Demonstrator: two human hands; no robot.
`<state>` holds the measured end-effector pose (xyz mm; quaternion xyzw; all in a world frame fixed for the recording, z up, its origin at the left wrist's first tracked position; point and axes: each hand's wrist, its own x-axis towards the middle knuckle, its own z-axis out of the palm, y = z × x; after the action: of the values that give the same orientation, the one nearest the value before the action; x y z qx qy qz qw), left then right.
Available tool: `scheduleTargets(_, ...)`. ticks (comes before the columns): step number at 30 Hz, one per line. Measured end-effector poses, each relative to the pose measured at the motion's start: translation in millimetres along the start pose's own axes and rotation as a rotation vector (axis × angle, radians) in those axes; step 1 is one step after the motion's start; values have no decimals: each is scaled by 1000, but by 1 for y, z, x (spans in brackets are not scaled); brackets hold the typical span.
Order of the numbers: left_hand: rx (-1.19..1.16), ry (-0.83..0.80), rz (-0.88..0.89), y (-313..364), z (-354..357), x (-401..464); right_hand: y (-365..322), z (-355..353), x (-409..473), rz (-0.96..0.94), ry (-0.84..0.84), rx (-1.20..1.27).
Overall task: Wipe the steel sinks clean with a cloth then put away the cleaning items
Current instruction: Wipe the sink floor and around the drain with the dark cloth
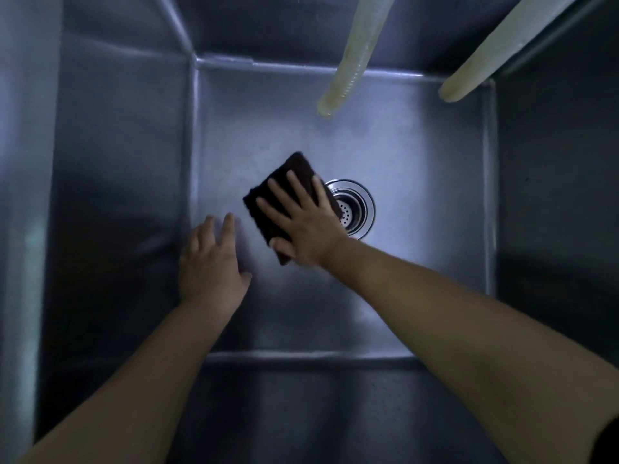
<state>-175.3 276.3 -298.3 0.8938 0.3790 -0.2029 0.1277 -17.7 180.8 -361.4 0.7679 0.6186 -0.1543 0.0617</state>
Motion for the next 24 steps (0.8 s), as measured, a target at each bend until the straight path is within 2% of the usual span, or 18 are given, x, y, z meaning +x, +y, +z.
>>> scheduleTargets(5,4,-55,-14,3,4,-1,-12,2,-4,-101,2,-37)
scheduleTargets(9,69,-122,14,9,12,-2,12,-14,38,50,35,17)
scheduleTargets(14,193,-169,43,11,18,-4,73,-23,59,218,70,27)
scheduleTargets(19,244,-197,32,15,16,-4,128,-12,6,350,82,40)
scheduleTargets(24,241,-191,37,15,14,-6,125,6,-81,357,73,25)
